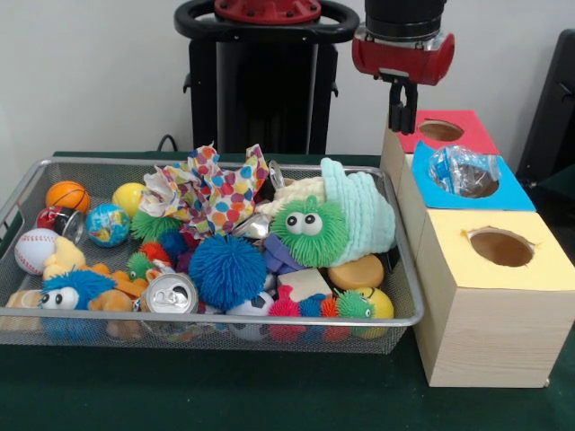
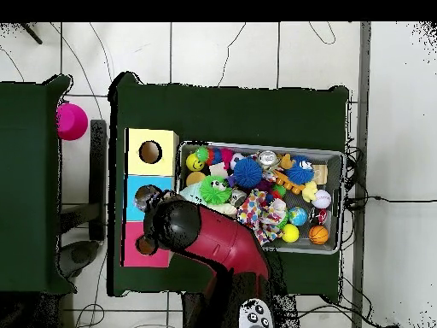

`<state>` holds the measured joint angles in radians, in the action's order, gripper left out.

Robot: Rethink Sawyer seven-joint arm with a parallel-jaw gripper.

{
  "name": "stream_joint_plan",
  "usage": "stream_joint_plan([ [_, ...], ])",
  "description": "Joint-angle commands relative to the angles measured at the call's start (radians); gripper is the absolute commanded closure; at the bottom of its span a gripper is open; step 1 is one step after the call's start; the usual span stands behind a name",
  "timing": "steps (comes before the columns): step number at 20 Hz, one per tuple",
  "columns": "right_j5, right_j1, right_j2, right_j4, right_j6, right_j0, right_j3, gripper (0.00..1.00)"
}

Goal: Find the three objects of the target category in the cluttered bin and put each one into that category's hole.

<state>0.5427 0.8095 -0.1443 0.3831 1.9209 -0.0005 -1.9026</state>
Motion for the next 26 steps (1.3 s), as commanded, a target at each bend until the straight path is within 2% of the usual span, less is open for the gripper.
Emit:
stream_joint_plan([
  [1, 0.001, -0.003, 0.029, 0.046, 0.236, 0.005, 0.007, 1.0],
  [9, -0.034, 0.016, 0.067, 0.096, 0.246, 0.029, -0.046, 1.0],
  [17, -0.119, -0.016, 0.099, 0.147, 0.233, 0.039, -0.075, 1.0],
  [24, -0.239, -0.085, 0.164, 0.162, 0.187, -0.013, -0.079, 1.0],
  [26, -0.258, -0.079, 0.175, 0.163, 0.19, -0.016, -0.095, 1.0],
])
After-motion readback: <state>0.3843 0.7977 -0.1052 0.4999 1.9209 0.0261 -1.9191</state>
